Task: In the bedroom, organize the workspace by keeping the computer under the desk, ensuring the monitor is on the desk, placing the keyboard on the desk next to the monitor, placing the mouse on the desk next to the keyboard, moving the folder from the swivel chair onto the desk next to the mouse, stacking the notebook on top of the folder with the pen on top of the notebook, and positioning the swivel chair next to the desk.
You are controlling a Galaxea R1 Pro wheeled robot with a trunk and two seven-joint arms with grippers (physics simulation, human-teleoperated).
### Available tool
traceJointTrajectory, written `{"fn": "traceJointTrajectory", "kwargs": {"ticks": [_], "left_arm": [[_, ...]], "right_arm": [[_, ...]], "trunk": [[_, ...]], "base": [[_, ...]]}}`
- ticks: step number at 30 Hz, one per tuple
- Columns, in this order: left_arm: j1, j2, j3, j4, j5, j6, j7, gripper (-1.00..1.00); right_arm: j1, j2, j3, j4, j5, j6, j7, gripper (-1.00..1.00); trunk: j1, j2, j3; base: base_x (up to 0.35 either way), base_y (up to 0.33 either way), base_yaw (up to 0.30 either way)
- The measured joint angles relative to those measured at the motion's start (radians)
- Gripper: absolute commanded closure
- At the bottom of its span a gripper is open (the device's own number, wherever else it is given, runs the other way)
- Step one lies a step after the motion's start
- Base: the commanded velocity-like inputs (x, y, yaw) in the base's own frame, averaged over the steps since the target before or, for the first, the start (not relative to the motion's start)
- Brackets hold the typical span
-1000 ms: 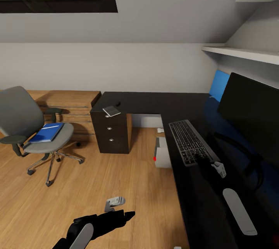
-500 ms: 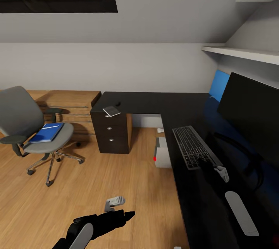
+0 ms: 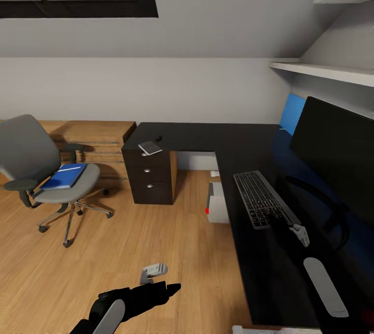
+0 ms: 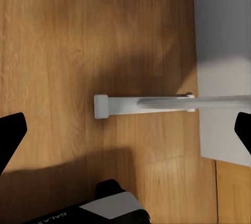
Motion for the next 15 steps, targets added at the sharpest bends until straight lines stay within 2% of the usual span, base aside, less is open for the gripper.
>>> {"fn": "traceJointTrajectory", "kwargs": {"ticks": [5,15], "left_arm": [[0.0,0.0,0.0,0.0,0.0,-0.001,0.0,-1.0],[0.0,0.0,0.0,0.0,0.0,0.0,0.0,-1.0]], "right_arm": [[0.0,0.0,-0.028,0.01,-0.012,-0.001,0.002,1.0],[0.0,0.0,-0.035,0.014,-0.016,-0.004,0.005,1.0]], "trunk": [[0.0,0.0,0.0],[0.0,0.0,0.0]], "base": [[-0.035,0.0,0.0],[-0.004,0.0,0.0]]}}
